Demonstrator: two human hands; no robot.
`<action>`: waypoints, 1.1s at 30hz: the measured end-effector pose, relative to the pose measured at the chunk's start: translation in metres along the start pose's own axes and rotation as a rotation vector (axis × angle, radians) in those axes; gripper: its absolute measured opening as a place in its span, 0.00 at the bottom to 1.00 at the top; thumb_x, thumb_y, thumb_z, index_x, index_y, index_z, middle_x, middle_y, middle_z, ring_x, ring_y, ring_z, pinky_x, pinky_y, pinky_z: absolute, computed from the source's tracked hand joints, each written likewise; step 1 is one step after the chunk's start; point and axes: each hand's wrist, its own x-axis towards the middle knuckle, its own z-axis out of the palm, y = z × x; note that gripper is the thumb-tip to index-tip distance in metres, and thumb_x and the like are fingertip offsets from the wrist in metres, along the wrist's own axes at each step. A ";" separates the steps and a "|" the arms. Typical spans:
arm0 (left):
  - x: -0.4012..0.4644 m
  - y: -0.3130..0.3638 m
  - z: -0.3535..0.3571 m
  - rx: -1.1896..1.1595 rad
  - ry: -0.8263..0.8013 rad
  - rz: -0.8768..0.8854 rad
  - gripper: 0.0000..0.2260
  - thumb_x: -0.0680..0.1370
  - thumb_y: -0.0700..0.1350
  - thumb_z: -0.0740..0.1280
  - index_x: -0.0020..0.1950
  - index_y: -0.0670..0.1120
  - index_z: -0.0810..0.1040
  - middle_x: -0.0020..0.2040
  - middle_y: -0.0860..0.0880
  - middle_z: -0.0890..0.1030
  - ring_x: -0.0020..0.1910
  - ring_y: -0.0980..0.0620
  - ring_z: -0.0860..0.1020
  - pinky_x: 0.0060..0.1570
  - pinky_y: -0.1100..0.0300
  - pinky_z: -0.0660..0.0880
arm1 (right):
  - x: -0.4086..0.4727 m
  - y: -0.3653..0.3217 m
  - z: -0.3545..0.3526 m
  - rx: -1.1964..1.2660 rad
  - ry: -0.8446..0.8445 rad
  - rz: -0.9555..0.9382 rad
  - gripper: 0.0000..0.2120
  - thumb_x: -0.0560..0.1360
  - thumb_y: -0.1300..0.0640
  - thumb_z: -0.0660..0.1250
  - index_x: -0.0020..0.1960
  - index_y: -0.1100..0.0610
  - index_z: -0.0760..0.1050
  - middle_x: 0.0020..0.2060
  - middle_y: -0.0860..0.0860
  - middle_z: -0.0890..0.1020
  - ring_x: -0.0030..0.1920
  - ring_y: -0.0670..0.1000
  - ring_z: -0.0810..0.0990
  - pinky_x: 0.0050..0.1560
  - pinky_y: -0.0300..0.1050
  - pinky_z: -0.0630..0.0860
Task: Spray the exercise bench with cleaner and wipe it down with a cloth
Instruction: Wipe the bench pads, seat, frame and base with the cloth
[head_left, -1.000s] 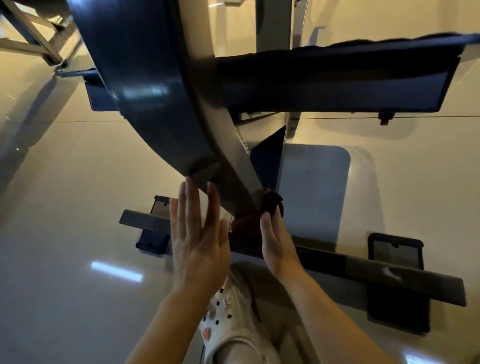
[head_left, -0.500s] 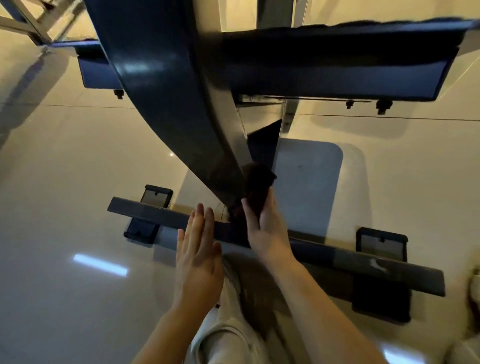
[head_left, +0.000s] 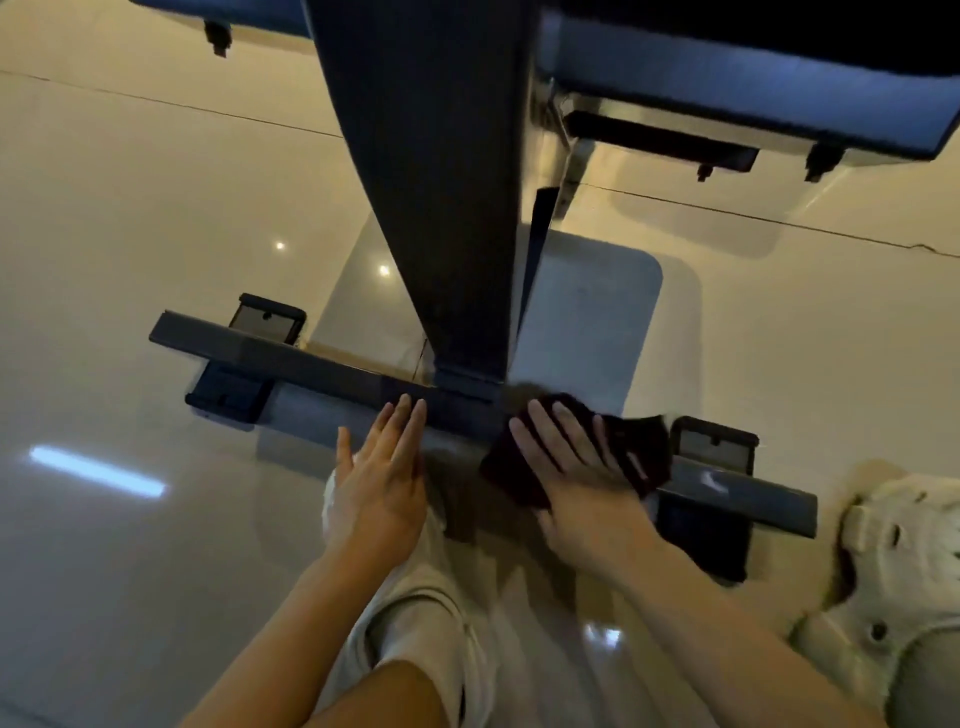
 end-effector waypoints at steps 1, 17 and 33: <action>-0.001 -0.001 0.002 0.043 -0.028 0.007 0.30 0.73 0.60 0.33 0.75 0.57 0.40 0.76 0.56 0.39 0.74 0.58 0.36 0.69 0.54 0.27 | 0.005 -0.006 0.020 -0.001 -0.022 0.052 0.40 0.71 0.42 0.64 0.79 0.52 0.55 0.78 0.52 0.55 0.77 0.55 0.54 0.73 0.60 0.57; -0.006 -0.003 0.014 0.114 -0.080 0.017 0.30 0.78 0.59 0.41 0.77 0.54 0.33 0.76 0.54 0.29 0.75 0.57 0.31 0.71 0.54 0.27 | -0.081 0.122 -0.001 -0.248 -0.043 0.207 0.27 0.81 0.45 0.48 0.78 0.54 0.56 0.75 0.55 0.66 0.70 0.59 0.70 0.66 0.56 0.68; -0.005 0.001 0.015 0.092 -0.065 0.016 0.31 0.77 0.62 0.42 0.78 0.53 0.40 0.78 0.53 0.37 0.77 0.55 0.36 0.75 0.49 0.33 | 0.051 -0.015 0.013 -0.216 -0.104 -0.004 0.31 0.84 0.46 0.49 0.79 0.50 0.36 0.80 0.53 0.45 0.79 0.58 0.49 0.76 0.58 0.42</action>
